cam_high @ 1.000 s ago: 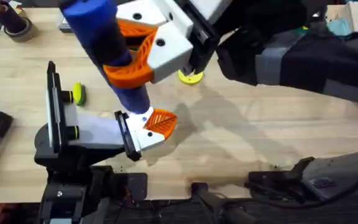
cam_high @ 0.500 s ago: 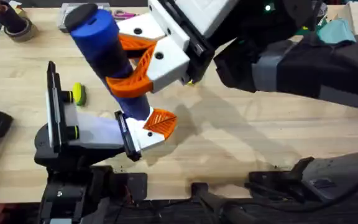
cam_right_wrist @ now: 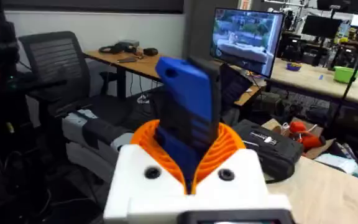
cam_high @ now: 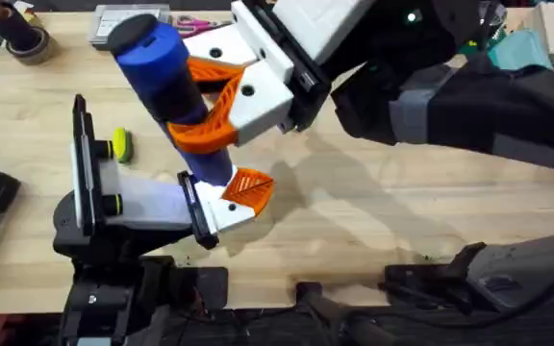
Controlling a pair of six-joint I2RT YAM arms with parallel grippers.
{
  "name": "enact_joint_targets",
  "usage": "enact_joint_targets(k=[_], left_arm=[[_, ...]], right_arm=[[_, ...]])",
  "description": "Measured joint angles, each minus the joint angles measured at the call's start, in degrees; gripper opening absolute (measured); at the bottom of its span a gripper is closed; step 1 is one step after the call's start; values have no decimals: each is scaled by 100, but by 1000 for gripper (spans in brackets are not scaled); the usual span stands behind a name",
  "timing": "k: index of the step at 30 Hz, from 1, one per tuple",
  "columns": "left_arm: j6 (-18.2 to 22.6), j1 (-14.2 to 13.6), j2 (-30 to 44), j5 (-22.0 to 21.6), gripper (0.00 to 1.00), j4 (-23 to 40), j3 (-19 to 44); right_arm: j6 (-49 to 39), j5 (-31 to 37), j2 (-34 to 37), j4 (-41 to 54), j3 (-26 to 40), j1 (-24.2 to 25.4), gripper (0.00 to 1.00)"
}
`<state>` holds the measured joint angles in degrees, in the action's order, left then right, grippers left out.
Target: Pick up the gripper from the table and insert it into the empty holder that is missing its gripper. Then pick up a screw, insert it into the mounting hole, and use the screwdriver to tighten it. Finally, clean up the table by picking up the vegetable and placing it into the bucket.
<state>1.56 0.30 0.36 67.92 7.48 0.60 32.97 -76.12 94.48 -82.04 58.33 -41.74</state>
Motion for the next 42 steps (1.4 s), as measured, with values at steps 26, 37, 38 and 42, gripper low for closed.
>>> enact_joint_targets(k=[26, 37, 38, 42], left_arm=[[0, 0, 0, 0, 3, -2, 0], [0, 0, 0, 0, 3, 0, 0], [0, 0, 0, 0, 3, -2, 0], [0, 0, 0, 0, 3, -1, 0]], right_arm=[[-182, 4, 0, 24, -118, 0, 25], [-295, 4, 4, 90, -118, 0, 25], [-299, 4, 4, 90, -118, 0, 25], [-302, 0, 4, 131, -118, 0, 25]])
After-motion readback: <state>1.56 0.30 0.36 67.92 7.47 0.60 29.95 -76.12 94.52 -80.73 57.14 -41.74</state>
